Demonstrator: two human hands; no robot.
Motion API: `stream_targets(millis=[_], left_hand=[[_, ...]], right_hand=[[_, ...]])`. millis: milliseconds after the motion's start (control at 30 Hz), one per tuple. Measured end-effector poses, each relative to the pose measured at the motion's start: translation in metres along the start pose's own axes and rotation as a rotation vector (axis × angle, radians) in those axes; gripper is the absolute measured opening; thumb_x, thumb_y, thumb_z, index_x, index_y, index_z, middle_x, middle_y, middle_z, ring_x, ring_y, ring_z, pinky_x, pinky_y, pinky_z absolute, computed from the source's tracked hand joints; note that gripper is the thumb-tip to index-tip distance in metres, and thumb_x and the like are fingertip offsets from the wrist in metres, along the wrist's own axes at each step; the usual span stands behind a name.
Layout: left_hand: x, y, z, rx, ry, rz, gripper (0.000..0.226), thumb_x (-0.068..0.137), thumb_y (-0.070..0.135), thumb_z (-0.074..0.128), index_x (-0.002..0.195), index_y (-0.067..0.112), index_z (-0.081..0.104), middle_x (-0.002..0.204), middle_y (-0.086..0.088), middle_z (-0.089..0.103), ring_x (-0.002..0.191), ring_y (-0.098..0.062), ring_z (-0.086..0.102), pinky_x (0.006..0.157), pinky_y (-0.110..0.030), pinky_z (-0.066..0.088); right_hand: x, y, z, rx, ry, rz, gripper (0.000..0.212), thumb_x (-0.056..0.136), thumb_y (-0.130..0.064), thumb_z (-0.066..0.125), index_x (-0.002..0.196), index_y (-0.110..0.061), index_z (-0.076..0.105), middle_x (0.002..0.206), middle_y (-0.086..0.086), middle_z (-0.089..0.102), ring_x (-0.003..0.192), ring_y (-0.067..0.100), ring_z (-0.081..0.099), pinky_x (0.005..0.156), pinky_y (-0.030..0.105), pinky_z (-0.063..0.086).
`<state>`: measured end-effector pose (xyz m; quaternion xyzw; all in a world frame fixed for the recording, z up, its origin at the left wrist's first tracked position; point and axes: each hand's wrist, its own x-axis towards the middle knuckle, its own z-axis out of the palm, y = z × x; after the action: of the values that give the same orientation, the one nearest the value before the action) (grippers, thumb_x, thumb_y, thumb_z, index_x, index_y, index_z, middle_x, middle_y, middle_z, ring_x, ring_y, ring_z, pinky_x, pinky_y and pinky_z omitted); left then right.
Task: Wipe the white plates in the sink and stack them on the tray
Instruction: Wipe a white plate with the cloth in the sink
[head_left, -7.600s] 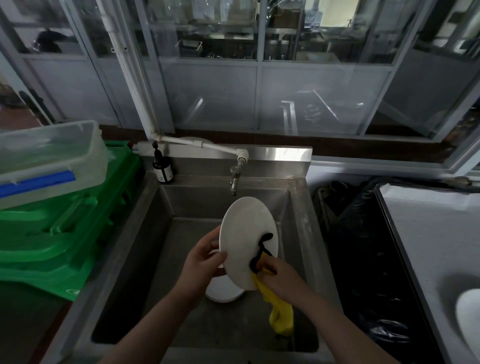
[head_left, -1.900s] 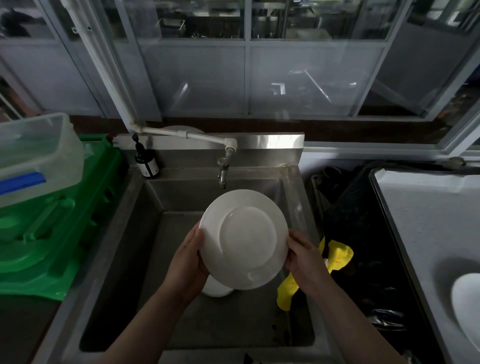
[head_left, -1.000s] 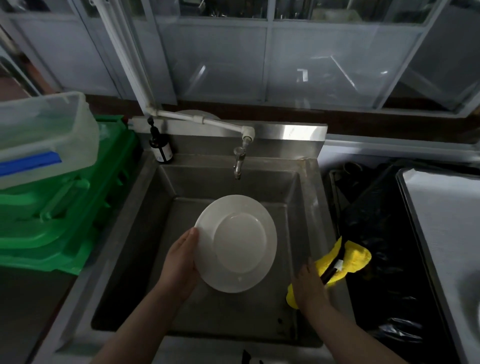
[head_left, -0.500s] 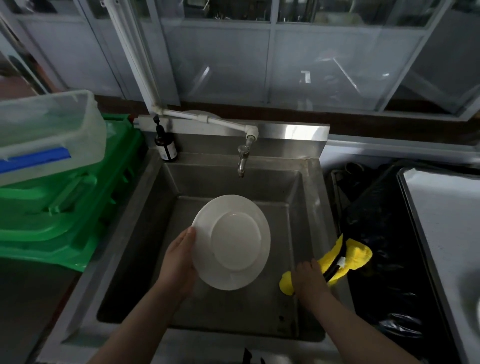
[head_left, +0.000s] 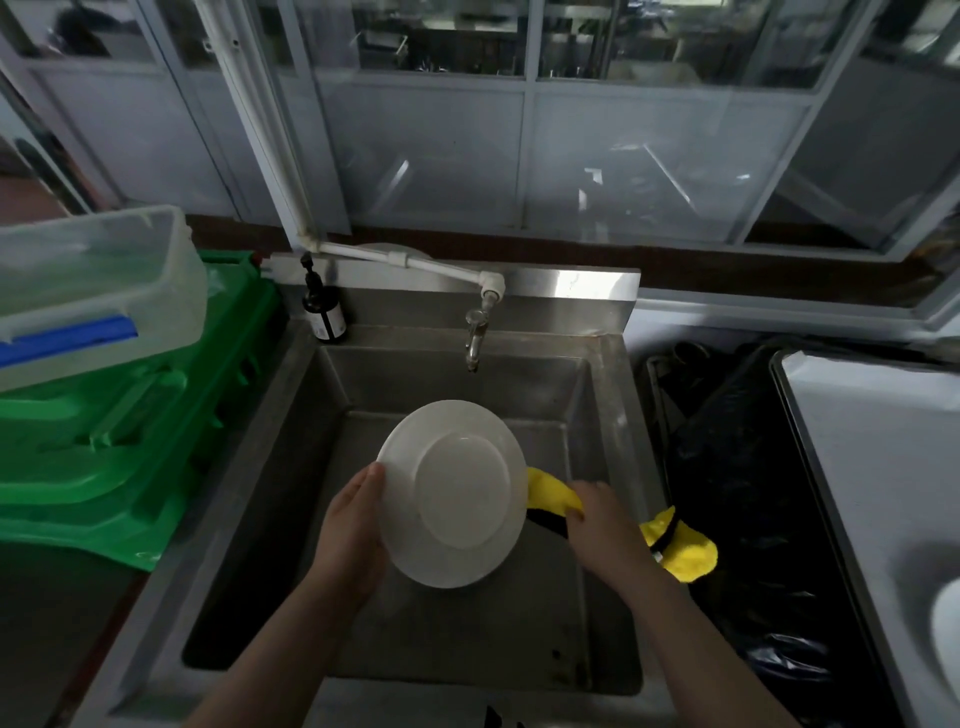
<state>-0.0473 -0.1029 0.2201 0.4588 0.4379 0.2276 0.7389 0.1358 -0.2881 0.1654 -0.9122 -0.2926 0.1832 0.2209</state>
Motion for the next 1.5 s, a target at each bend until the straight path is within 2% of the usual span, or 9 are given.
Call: stream_targets(millis=[100, 200, 400, 633, 767, 833, 967, 1267, 1500], left_hand=[[-0.001, 0.002, 0.002, -0.016, -0.011, 0.012, 0.028, 0.106, 0.026, 0.043, 0.111, 0.015, 0.068, 0.112, -0.015, 0.072, 0.107, -0.037, 0.066, 0.091, -0.054, 0.054], [-0.003, 0.004, 0.005, -0.008, -0.033, 0.034, 0.028, 0.106, 0.027, 0.043, 0.111, 0.016, 0.069, 0.107, -0.012, 0.075, 0.102, -0.033, 0.069, 0.083, -0.047, 0.056], [-0.003, 0.009, 0.008, 0.030, -0.095, 0.065, 0.030, 0.106, 0.027, 0.041, 0.113, 0.017, 0.069, 0.108, -0.012, 0.075, 0.099, -0.030, 0.071, 0.081, -0.046, 0.057], [-0.007, 0.019, 0.012, 0.096, -0.191, 0.107, 0.033, 0.103, 0.026, 0.044, 0.120, 0.008, 0.067, 0.113, -0.021, 0.072, 0.100, -0.033, 0.069, 0.086, -0.048, 0.056], [-0.011, 0.023, 0.015, 0.140, -0.236, 0.150, 0.036, 0.098, 0.037, 0.054, 0.118, 0.011, 0.069, 0.115, -0.023, 0.070, 0.110, -0.045, 0.063, 0.096, -0.061, 0.049], [-0.013, 0.024, 0.018, 0.164, -0.257, 0.162, 0.035, 0.096, 0.039, 0.057, 0.115, 0.013, 0.072, 0.114, -0.021, 0.071, 0.111, -0.045, 0.063, 0.097, -0.061, 0.048], [-0.015, 0.026, 0.023, 0.234, -0.300, 0.192, 0.032, 0.098, 0.037, 0.058, 0.113, 0.013, 0.072, 0.111, -0.019, 0.072, 0.103, -0.035, 0.066, 0.090, -0.049, 0.052], [-0.023, 0.029, 0.034, 0.488, -0.324, 0.287, 0.028, 0.105, 0.026, 0.045, 0.114, 0.026, 0.071, 0.104, 0.001, 0.075, 0.098, -0.018, 0.071, 0.092, -0.048, 0.056], [-0.026, 0.030, 0.039, 0.611, -0.296, 0.353, 0.026, 0.105, 0.023, 0.046, 0.104, 0.027, 0.072, 0.096, 0.002, 0.074, 0.091, -0.017, 0.070, 0.089, -0.047, 0.055]], right_hand=[[0.001, -0.010, -0.012, 0.142, 0.037, 0.004, 0.034, 0.098, -0.015, 0.051, 0.131, -0.009, 0.056, 0.123, 0.012, 0.056, 0.116, 0.028, 0.053, 0.091, 0.031, 0.040], [0.001, -0.018, -0.018, 0.302, 0.069, -0.010, 0.030, 0.095, -0.017, 0.057, 0.124, -0.013, 0.063, 0.117, 0.008, 0.064, 0.109, 0.026, 0.059, 0.083, 0.029, 0.043], [-0.004, -0.027, -0.020, 0.463, 0.084, 0.026, 0.042, 0.097, -0.027, 0.058, 0.137, -0.017, 0.055, 0.128, 0.000, 0.061, 0.118, 0.019, 0.056, 0.094, 0.031, 0.045], [-0.007, -0.032, -0.028, 0.592, 0.146, 0.054, 0.017, 0.099, -0.024, 0.055, 0.115, -0.025, 0.058, 0.099, -0.007, 0.061, 0.095, 0.014, 0.060, 0.078, 0.030, 0.048], [-0.005, -0.034, -0.035, 0.594, 0.203, 0.055, 0.020, 0.097, -0.029, 0.055, 0.116, -0.028, 0.060, 0.102, -0.010, 0.063, 0.095, 0.012, 0.060, 0.079, 0.034, 0.051], [-0.003, -0.038, -0.041, 0.617, 0.236, 0.036, 0.016, 0.096, -0.028, 0.055, 0.111, -0.030, 0.062, 0.099, -0.014, 0.063, 0.093, 0.006, 0.059, 0.073, 0.028, 0.048], [-0.002, -0.045, -0.052, 0.632, 0.266, -0.005, 0.013, 0.095, -0.027, 0.058, 0.107, -0.027, 0.062, 0.094, -0.015, 0.061, 0.089, 0.002, 0.058, 0.069, 0.023, 0.043], [-0.015, -0.072, -0.055, 0.515, 0.274, -0.225, 0.012, 0.099, -0.033, 0.054, 0.109, -0.028, 0.058, 0.098, -0.018, 0.061, 0.090, -0.005, 0.056, 0.069, 0.004, 0.038], [-0.026, -0.097, -0.051, 0.461, 0.249, -0.411, 0.016, 0.099, -0.036, 0.054, 0.115, -0.032, 0.051, 0.106, -0.019, 0.058, 0.095, -0.002, 0.056, 0.077, 0.016, 0.047]])
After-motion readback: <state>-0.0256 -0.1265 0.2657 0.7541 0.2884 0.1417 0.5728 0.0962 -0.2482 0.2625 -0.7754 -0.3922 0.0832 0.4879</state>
